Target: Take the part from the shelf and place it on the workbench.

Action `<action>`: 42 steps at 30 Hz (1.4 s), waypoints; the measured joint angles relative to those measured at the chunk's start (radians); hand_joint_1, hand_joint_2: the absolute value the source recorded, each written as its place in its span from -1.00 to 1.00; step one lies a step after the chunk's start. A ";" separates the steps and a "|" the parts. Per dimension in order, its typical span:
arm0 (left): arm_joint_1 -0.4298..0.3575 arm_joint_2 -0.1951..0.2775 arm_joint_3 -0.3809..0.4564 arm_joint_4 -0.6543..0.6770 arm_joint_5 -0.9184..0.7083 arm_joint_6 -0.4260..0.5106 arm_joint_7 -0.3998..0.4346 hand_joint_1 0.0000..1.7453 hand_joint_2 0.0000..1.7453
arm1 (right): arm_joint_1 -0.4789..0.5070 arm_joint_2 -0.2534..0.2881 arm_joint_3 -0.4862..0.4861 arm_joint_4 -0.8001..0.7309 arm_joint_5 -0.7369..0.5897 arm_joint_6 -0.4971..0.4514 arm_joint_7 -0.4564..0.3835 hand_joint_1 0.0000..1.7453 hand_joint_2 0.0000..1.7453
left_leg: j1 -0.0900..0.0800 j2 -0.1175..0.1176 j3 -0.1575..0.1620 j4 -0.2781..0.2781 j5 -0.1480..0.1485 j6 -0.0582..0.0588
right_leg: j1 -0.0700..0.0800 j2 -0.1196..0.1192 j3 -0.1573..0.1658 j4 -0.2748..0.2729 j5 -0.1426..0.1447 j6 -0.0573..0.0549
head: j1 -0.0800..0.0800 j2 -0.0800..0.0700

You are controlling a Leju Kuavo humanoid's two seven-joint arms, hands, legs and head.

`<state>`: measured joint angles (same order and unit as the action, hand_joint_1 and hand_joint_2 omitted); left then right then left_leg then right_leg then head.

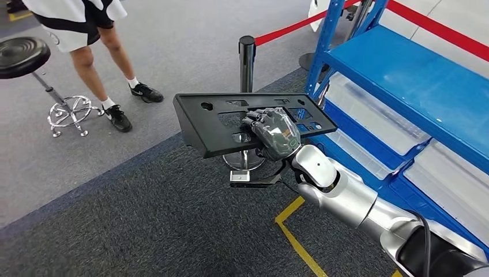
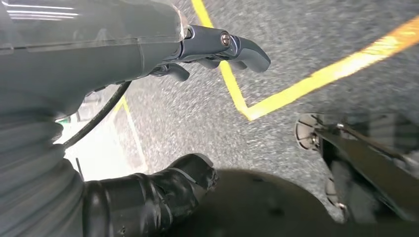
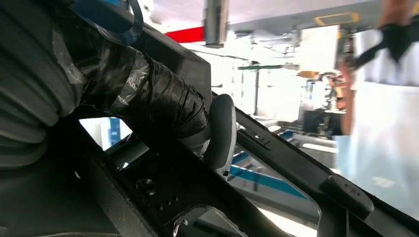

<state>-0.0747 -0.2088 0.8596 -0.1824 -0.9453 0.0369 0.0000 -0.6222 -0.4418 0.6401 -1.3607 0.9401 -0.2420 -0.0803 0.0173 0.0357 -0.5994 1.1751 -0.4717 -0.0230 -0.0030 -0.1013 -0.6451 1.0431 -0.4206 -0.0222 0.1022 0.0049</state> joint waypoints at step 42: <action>0.000 0.002 0.000 0.000 -0.019 -0.018 -0.039 -1.00 1.00 | -0.004 -0.042 -0.023 0.014 -0.004 0.022 -0.003 1.00 1.00 | -0.030 -0.063 0.040 -0.209 0.031 0.084 | -0.021 0.098 -0.084 0.254 -0.152 0.050 | 0.000 0.000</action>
<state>-0.0744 -0.2068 0.8595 -0.1827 -0.9639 0.0186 -0.0391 -0.6261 -0.4837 0.6168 -1.3465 0.9358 -0.2205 -0.0832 -0.0125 -0.0278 -0.5590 0.9664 -0.4404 0.0607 -0.0241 -0.0031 -0.7287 1.2972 -0.5729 0.0274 0.1025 0.0045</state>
